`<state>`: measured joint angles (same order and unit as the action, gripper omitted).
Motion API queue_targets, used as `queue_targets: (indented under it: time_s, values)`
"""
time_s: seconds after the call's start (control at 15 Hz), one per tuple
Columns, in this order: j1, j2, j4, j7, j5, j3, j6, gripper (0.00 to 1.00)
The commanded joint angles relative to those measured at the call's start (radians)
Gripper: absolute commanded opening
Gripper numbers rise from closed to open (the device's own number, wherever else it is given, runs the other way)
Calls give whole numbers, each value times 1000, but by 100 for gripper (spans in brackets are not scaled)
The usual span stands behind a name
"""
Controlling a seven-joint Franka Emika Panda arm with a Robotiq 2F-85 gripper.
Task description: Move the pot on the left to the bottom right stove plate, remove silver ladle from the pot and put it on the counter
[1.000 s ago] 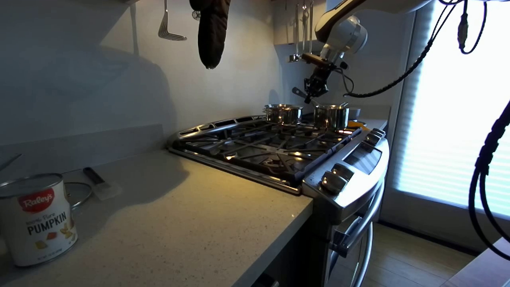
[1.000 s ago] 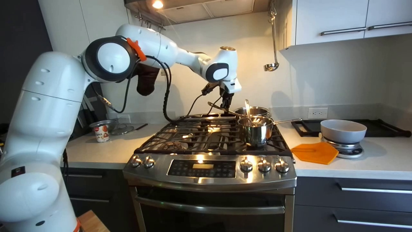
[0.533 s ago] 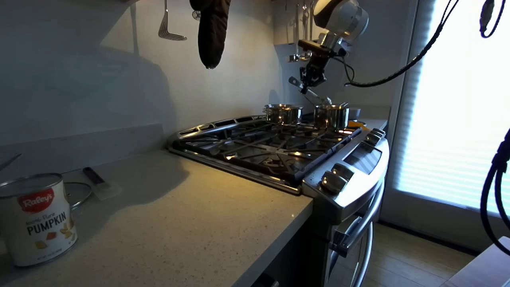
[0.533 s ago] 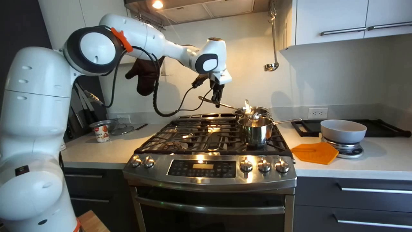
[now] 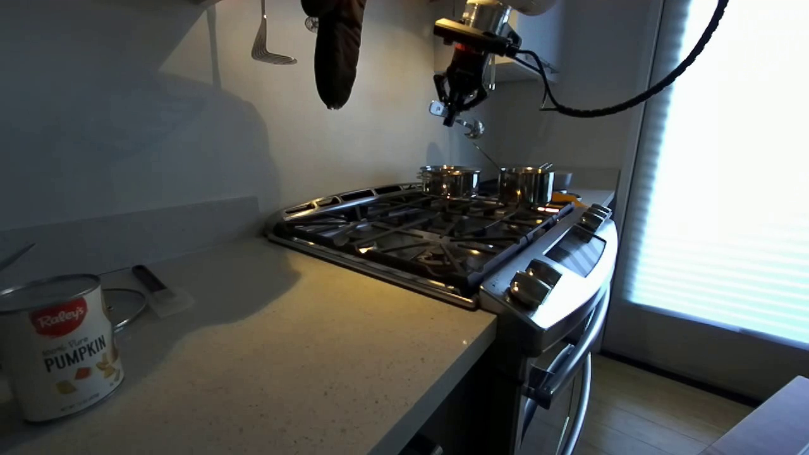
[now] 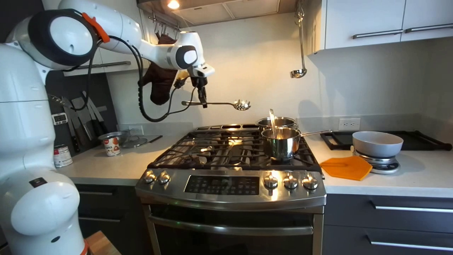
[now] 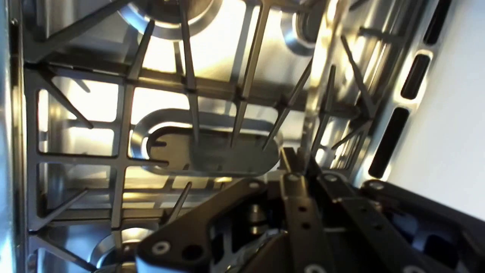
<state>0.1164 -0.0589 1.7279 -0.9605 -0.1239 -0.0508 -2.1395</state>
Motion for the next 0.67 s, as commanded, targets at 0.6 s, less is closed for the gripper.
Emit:
queue_targets:
  time_s: [0.6]
  values:
    - [149,46,229,536,-376,-217,-193,1]
